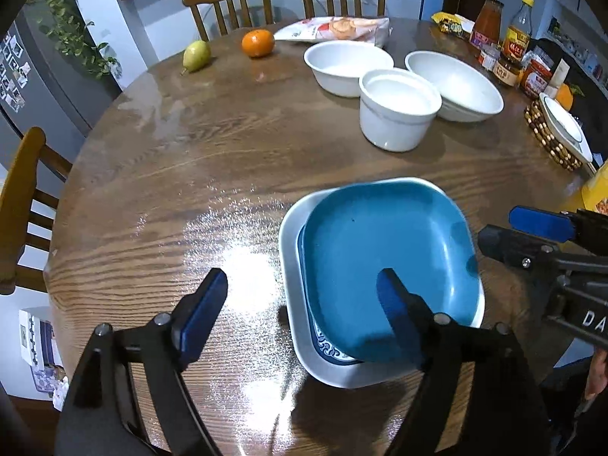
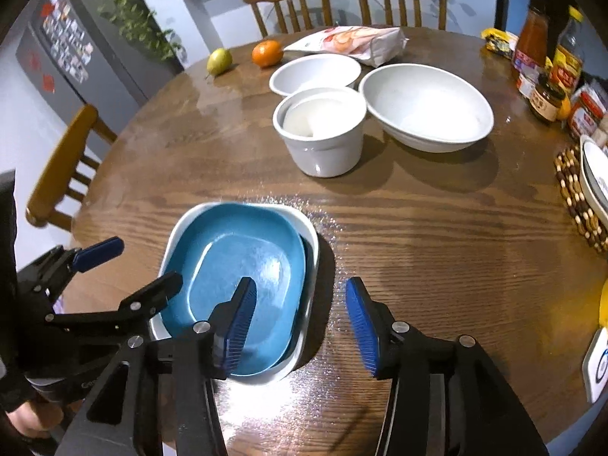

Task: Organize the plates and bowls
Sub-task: 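Open both grippers and withdraw them from the teal plate, then move both grippers to the large white bowl and close on its rim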

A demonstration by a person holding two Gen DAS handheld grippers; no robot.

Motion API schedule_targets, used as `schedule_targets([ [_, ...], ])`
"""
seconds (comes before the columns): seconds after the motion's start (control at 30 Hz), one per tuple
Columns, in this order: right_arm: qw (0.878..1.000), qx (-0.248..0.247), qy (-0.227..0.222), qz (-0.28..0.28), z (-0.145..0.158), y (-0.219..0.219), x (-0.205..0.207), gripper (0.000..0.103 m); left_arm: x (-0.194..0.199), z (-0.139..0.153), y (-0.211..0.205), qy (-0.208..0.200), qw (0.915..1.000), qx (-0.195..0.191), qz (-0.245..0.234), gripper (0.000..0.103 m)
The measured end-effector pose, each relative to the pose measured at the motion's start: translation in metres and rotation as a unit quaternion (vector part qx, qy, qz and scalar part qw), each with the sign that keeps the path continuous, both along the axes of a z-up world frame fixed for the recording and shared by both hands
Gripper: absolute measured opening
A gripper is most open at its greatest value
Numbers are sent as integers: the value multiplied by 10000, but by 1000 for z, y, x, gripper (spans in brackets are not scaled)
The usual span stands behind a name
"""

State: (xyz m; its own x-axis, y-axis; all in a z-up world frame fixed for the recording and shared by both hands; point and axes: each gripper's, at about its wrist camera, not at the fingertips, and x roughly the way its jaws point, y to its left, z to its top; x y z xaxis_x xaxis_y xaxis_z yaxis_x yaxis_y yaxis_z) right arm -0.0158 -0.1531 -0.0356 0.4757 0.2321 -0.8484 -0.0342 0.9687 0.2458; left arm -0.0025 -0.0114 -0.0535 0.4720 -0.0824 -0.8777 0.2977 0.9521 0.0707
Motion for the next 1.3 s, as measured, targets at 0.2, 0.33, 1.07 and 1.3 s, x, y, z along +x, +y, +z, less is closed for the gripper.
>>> schedule_targets([
  [0.2,9992,364,-106,-127,8,-13,-6,55,1,12,-6,-114,9999,-58,29,94],
  [0.33,9985,484,-153,-198,11,-21,-11,55,2,16,-11,-149,9998,-128,62,102],
  [1.07,9854,682,-100,-1559,7,-125,-10,57,31,29,-53,-93,9979,-645,-59,102],
  [1.3,9818,670,-321,-1749,13,-145,32,57,67,45,-65,-336,9962,-795,-77,102],
])
